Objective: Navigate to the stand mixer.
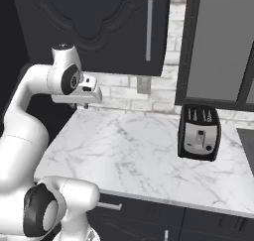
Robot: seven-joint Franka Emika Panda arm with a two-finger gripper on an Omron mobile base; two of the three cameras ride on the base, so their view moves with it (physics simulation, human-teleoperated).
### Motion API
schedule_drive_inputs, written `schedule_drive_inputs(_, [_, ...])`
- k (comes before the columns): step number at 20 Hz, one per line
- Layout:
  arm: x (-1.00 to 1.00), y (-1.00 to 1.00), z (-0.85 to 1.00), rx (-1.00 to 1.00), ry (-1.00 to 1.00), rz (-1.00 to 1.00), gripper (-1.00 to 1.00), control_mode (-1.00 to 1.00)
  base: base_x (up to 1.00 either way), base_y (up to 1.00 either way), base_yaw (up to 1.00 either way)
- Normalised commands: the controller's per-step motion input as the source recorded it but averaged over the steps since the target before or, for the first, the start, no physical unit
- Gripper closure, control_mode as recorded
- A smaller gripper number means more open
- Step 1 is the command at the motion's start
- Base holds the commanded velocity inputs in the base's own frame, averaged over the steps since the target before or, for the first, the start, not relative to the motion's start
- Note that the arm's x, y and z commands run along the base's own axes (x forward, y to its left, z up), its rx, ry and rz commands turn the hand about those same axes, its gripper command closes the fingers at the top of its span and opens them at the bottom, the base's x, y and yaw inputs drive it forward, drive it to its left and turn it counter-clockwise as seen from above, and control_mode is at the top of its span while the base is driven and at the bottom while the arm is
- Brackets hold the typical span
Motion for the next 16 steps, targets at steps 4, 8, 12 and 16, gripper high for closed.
schedule_drive_inputs(4, [-0.54, 0.02, 0.0, 0.0, 0.0, 0.0, -1.0, -1.0, 0.0, 0.0, 0.0])
schedule_drive_inputs(8, [-1.0, -0.04, -0.07, 0.0, 0.01, -0.02, -1.0, -1.0, 0.0, 0.0, 0.0])
schedule_drive_inputs(12, [-0.99, -0.11, -0.16, 0.0, 0.05, -0.05, -1.0, -1.0, 0.0, 0.0, 0.0])
schedule_drive_inputs(16, [-0.61, -0.36, -0.19, 0.0, 0.06, -0.08, -1.0, -1.0, 0.0, 0.0, 0.0])
